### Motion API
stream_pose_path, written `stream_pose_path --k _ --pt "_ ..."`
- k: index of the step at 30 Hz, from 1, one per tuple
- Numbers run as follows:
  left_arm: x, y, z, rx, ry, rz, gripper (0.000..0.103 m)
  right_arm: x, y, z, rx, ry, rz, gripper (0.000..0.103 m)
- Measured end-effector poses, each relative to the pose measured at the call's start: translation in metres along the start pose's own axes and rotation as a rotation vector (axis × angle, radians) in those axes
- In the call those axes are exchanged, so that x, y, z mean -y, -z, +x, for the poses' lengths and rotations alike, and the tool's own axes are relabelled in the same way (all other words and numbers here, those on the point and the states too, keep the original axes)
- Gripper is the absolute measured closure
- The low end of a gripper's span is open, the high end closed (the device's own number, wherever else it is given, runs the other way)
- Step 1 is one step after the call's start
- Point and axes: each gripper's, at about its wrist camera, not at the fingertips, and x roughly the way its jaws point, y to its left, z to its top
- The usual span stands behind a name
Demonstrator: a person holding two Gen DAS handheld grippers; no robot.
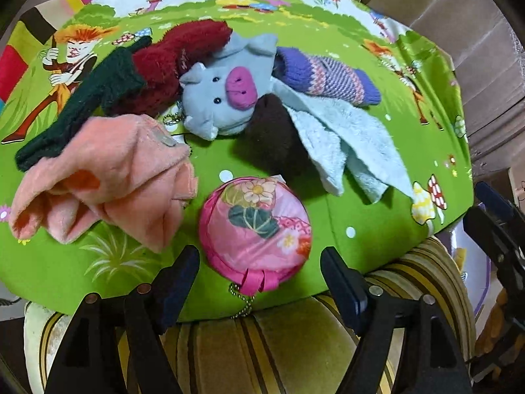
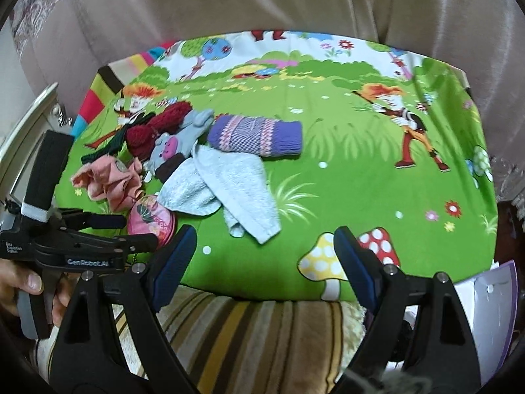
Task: Organize soft objects
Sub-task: 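Move both open tools back over the pile on the blanket, then grasp the pink round pouch with the left tool while the right tool grasps the light blue cloth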
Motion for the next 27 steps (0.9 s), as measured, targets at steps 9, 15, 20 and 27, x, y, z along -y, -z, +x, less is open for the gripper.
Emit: stream_pose_path --k 9,15,20,27 --pt "0.011 -0.012 0.014 -0.004 -0.055 0.041 0.022 -0.015 -0.014 0.026 -0.047 -0.032 -0.032 0.012" --pt "0.021 -0.015 0.017 0.023 -0.103 0.086 0.027 -0.027 -0.026 0.049 -0.084 -0.062 -0.04 0.012" --pt "0.02 -0.009 0.015 0.05 -0.08 0.076 0.029 -0.023 -0.035 0.071 -0.119 -0.077 0.035 0.012" --pt "0.002 0.007 -0.004 0.124 0.031 -0.009 0.029 -0.007 -0.049 0.107 -0.158 -0.115 0.162 0.012"
